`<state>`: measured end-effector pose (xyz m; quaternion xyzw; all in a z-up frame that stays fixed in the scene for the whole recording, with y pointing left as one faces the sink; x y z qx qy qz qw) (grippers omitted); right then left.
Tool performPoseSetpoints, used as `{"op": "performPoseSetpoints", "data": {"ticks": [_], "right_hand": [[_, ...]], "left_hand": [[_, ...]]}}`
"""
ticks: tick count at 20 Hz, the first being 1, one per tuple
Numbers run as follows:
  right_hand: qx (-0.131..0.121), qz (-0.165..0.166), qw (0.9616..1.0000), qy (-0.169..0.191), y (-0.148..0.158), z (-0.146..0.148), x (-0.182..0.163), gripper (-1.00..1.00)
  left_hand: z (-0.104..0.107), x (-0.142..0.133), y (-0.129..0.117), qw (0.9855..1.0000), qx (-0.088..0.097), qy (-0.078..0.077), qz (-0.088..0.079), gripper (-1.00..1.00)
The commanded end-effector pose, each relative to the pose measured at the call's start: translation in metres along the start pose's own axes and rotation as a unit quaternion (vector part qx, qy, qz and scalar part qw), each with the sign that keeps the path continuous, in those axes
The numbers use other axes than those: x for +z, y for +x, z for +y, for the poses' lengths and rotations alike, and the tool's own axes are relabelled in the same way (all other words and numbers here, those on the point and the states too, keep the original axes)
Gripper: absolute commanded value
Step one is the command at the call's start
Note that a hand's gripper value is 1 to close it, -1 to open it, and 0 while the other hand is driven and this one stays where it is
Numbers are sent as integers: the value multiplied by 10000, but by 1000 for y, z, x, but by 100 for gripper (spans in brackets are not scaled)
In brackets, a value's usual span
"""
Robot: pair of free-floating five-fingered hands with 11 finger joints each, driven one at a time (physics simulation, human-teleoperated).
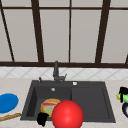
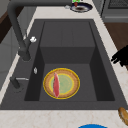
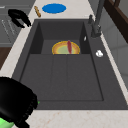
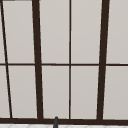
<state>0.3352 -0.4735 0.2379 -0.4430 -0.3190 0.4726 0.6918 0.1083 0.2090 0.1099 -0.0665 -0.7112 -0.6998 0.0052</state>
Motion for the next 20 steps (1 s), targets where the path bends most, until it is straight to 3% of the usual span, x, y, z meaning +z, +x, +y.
{"op": "performPoseSetpoints", "data": {"ticks": [1, 20], "right_hand": [[-97, -40, 9999, 90, 23, -2, 17, 100], [-25, -10, 10000, 52, 166, 23, 69, 100]], "left_hand": [[0, 0, 0, 10000, 0, 0, 0, 0], [0, 0, 0, 10000, 0, 0, 0, 0]]}}
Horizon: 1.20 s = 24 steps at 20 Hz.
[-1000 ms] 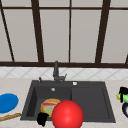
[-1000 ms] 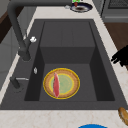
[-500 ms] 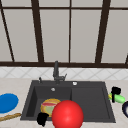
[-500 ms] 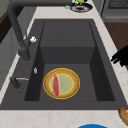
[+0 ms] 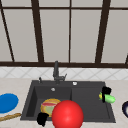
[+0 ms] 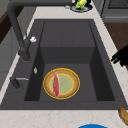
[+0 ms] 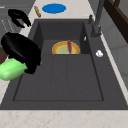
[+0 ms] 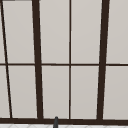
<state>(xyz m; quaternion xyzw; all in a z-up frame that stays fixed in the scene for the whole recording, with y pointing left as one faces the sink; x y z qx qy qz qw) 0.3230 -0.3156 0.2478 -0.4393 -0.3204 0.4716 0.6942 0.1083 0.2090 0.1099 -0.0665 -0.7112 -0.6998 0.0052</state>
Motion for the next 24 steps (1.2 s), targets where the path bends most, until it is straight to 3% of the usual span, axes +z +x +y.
{"op": "performPoseSetpoints", "data": {"ticks": [1, 24], "right_hand": [[7, 4, 10000, 22, 30, 4, 7, 100], [20, 9, 9999, 169, 211, 36, 50, 100]], "left_hand": [[0, 0, 0, 10000, 0, 0, 0, 0], [0, 0, 0, 10000, 0, 0, 0, 0]]}}
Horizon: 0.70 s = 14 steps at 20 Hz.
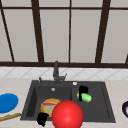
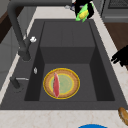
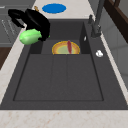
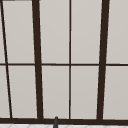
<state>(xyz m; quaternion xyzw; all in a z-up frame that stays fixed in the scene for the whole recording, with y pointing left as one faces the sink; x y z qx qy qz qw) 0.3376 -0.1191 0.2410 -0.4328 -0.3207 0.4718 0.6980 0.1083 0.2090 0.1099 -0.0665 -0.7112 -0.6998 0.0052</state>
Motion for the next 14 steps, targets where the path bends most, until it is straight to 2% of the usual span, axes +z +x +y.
{"op": "performPoseSetpoints", "data": {"ticks": [1, 14], "right_hand": [[54, 30, 9999, 103, 30, 4, 7, 100], [24, -32, 9999, 143, 131, 22, 37, 100]], "left_hand": [[0, 0, 0, 10000, 0, 0, 0, 0], [0, 0, 0, 10000, 0, 0, 0, 0]]}}
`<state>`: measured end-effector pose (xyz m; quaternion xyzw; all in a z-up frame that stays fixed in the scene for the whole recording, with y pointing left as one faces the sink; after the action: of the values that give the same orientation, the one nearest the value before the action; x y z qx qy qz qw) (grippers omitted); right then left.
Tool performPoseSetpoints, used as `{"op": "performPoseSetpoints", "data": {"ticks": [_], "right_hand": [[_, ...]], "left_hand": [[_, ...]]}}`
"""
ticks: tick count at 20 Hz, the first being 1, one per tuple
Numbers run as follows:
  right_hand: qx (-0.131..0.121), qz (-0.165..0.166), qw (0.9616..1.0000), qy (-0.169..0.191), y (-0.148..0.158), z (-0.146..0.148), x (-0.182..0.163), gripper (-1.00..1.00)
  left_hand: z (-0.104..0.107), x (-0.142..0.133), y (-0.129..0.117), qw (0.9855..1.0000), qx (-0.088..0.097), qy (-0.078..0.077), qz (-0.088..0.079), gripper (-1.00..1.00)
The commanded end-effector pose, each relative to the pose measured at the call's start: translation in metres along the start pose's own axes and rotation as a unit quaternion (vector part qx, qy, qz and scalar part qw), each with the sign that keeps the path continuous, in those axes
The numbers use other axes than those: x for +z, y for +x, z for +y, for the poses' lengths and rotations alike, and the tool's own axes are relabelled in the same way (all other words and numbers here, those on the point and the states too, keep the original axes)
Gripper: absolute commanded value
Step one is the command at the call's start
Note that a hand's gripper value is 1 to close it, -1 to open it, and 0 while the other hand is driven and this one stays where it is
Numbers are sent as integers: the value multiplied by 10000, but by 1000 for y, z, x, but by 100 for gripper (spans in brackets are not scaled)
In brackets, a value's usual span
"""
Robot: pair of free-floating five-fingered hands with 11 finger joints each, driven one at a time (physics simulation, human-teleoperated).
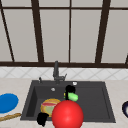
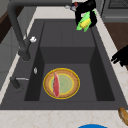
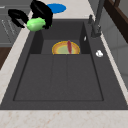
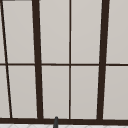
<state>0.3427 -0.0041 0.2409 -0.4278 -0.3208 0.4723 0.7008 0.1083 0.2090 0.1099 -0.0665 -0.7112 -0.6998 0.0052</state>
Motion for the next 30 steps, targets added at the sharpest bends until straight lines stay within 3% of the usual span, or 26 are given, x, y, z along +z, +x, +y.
{"op": "performPoseSetpoints", "data": {"ticks": [1, 11, 17, 23, 30], "right_hand": [[56, -31, 9999, 103, 28, 5, 10, 100], [55, -235, 9997, 68, 93, 33, 30, 100], [71, -516, 9986, -20, 122, 77, 25, 100], [162, -1508, 9884, 96, 117, 122, 2, 100], [167, -2235, 9743, 238, 119, 174, -25, 100]], "left_hand": [[0, 0, 0, 10000, 0, 0, 0, 0], [0, 0, 0, 10000, 0, 0, 0, 0], [0, 0, 0, 10000, 0, 0, 0, 0], [0, 0, 0, 10000, 0, 0, 0, 0], [0, 0, 0, 10000, 0, 0, 0, 0]]}}
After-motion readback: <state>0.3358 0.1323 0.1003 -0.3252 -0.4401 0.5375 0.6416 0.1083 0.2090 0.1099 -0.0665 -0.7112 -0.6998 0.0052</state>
